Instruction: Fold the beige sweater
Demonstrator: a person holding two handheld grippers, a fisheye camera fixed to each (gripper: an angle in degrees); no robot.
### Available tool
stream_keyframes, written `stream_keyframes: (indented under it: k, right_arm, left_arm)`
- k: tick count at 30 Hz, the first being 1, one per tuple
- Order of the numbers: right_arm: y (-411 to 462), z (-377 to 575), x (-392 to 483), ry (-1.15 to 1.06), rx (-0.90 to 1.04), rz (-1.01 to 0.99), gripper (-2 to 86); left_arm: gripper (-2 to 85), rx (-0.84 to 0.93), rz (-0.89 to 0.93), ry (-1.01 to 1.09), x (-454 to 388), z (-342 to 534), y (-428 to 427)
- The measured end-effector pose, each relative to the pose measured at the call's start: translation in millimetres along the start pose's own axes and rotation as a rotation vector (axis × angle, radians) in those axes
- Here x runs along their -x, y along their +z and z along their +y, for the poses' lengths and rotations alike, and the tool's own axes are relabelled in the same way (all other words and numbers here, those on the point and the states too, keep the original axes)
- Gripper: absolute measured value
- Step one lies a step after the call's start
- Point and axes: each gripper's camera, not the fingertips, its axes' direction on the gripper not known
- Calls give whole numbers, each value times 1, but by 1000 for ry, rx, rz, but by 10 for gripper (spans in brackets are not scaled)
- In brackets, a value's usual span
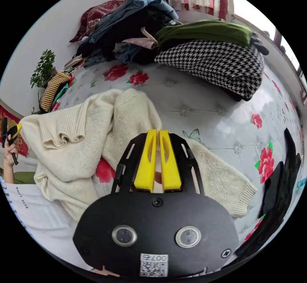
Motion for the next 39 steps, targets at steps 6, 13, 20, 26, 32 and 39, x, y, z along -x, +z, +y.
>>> stream_keyframes:
  k: [6, 13, 20, 26, 32, 39]
  right_arm:
    - [-138, 53, 45, -70, -301, 327, -1]
    - [-352, 158, 98, 118, -862, 599, -2]
    - [-476, 268, 179, 67, -1196, 834, -2]
    - [-510, 292, 217, 17, -1228, 1015, -2]
    - [-475, 240, 140, 113, -1062, 869, -1]
    - [-280, 112, -38, 356, -378, 548, 14]
  left_arm:
    - [-5, -146, -56, 244, -67, -22, -35]
    - [-7, -571, -115, 485, -163, 5, -142]
    - [-8, -1003, -51, 641, -225, 119, -269]
    - [-6, -1258, -88, 844, -279, 197, -311]
    - [0, -1062, -201, 850, -305, 125, -241]
    - [78, -156, -360, 545, -223, -112, 60]
